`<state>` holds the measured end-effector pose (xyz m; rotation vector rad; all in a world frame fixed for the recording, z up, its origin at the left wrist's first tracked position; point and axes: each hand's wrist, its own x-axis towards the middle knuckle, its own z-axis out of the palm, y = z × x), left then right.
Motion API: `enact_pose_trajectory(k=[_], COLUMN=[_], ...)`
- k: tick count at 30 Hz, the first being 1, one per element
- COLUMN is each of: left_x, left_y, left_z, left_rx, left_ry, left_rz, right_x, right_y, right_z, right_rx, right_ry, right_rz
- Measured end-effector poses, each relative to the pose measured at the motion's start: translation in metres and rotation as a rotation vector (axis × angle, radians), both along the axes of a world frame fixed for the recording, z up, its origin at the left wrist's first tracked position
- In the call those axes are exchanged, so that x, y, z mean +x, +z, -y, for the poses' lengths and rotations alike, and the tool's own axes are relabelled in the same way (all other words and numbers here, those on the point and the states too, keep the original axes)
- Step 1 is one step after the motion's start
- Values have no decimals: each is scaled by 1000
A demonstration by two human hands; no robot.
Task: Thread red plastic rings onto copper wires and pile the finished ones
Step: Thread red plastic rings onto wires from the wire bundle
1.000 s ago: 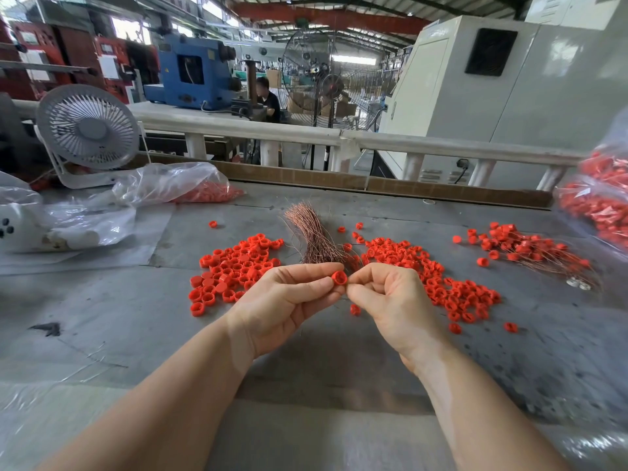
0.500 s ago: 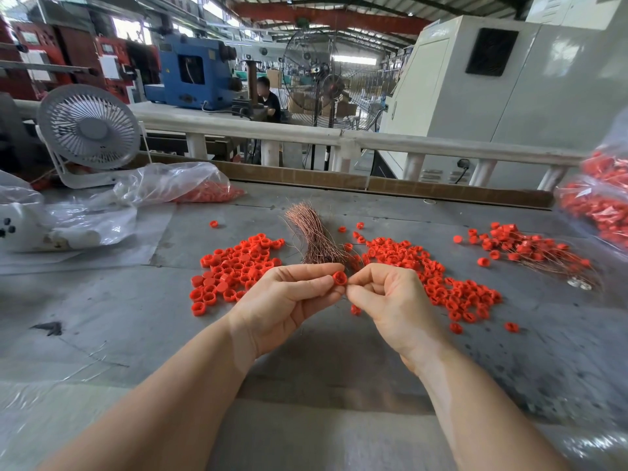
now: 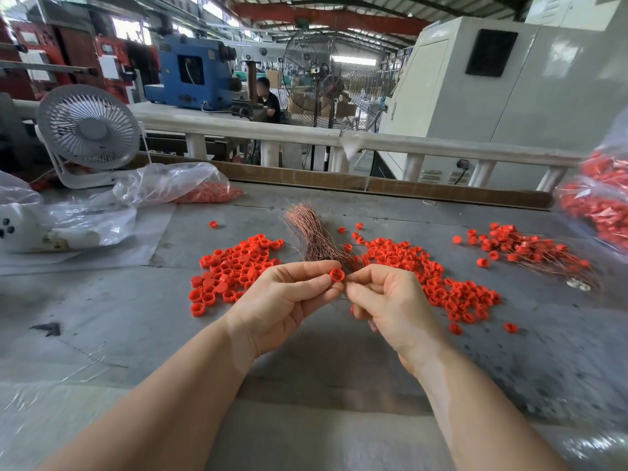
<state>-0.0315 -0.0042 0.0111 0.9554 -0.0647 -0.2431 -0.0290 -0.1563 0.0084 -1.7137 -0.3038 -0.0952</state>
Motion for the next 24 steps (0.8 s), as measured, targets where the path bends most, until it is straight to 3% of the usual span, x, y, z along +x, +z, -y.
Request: enact_pose_trajectory(k=[11,17,24], left_x=[0,0,2], left_y=[0,2,2], left_z=[0,-2,-2], left_rx=[-15,-55,-88], left_ry=[-13,-19,28], left_rz=[21,35,42], right_x=[1,0,2], right_y=[1,-2,-1], right_z=[1,0,1], right_rx=[28,-93,-20], right_ry=[-36,-54,-141], right_rz=[-4,25,19])
